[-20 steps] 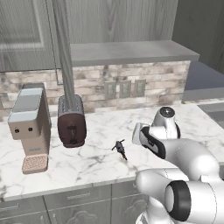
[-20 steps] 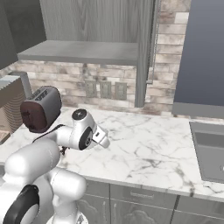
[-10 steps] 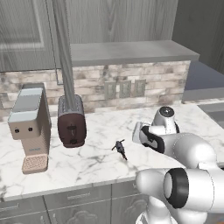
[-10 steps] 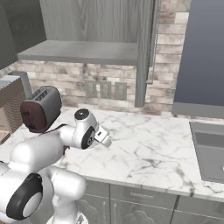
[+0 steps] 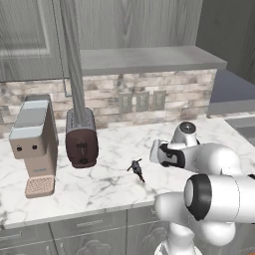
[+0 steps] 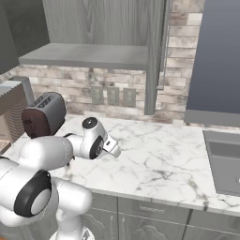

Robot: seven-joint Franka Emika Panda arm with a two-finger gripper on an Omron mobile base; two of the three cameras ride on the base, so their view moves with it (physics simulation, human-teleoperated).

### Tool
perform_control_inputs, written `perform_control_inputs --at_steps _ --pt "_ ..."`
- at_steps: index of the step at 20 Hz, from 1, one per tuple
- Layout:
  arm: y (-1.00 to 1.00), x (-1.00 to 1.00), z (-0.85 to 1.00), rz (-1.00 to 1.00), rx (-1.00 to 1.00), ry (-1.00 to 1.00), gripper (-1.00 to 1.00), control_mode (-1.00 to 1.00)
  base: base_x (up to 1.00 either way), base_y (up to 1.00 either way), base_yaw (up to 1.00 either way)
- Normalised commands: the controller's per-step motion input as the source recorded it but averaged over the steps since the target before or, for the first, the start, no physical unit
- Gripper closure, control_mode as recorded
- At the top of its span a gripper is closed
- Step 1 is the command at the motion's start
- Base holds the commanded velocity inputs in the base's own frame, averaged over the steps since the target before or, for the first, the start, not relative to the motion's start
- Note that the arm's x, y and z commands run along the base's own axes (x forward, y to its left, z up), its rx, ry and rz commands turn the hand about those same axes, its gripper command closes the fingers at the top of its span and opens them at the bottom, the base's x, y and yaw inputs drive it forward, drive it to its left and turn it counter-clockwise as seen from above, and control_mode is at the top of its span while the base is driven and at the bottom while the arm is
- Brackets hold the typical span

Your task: Retrieve the tupperware from the cabinet, then place the raw meat into the tupperware to avoid contamination.

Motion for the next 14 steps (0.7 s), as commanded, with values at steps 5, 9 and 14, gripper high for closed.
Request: perform_control_inputs --at_steps 5,9,14 --pt "0.0 0.07 -0.07 0.0 0.0 0.0 1.0 -1.0 0.0 0.0 0.0" --pt "0.0 0.01 -0.05 0.0 0.0 0.0 1.0 -1.0 0.0 0.0 0.0" --pt "0.0 0.0 0.0 0.0 0.0 0.0 -1.0 -1.0 0.0 0.0 0.0"
